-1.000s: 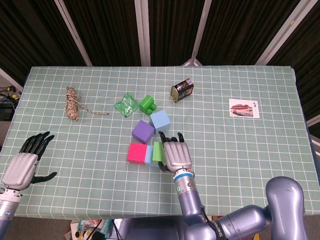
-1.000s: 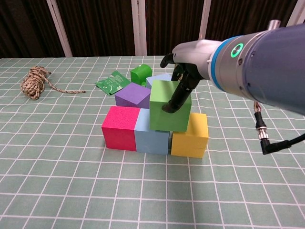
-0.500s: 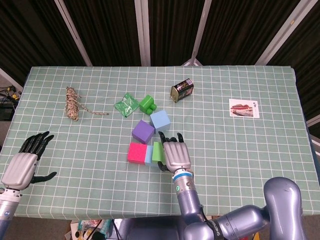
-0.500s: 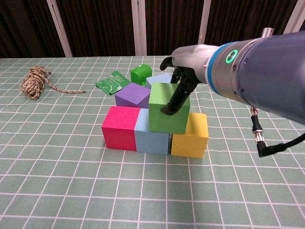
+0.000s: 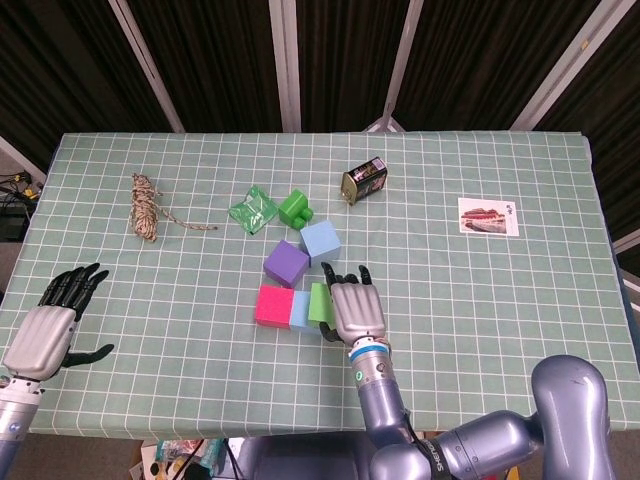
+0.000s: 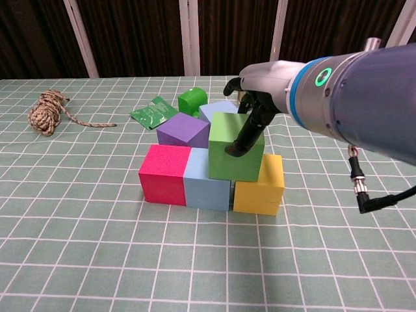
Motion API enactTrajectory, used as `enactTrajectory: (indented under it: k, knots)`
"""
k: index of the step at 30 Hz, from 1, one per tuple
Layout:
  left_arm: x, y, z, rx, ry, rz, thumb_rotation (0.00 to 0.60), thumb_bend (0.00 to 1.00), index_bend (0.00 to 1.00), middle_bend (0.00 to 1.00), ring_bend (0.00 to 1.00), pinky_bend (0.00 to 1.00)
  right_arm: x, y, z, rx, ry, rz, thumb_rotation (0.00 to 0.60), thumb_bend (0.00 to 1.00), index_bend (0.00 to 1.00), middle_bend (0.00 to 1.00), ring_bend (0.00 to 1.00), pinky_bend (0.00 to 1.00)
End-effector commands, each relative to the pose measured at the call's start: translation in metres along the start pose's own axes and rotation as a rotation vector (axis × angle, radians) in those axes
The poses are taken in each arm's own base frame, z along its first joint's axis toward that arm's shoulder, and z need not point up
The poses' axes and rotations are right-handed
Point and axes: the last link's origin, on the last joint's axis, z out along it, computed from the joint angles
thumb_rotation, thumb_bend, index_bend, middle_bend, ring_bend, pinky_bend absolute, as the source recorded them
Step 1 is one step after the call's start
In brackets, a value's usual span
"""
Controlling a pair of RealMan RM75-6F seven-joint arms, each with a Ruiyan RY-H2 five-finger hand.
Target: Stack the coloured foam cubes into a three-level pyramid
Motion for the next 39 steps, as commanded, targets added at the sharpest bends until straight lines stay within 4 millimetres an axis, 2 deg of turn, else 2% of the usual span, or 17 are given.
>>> enactTrajectory:
  k: [1, 39]
  knots:
    - [-0.0001, 0.0002, -0.0002, -0.001, -0.001, 0.000, 0.600, 0.13, 0.00, 0.01, 0.00, 0.00, 0.0004, 0.0010, -0.0003, -0.002, 0.001, 0.000, 0.600, 0.35, 0.00, 0.45, 0.22, 0.00]
    - [-0.0003, 0.0006, -0.0010, -0.003, -0.003, 0.003, 0.600, 0.13, 0.00, 0.01, 0.00, 0.00, 0.0005, 0.0046, -0.0031, -0.011, -0.005, 0.014, 0.600, 0.35, 0.00, 0.45, 0.22, 0.00]
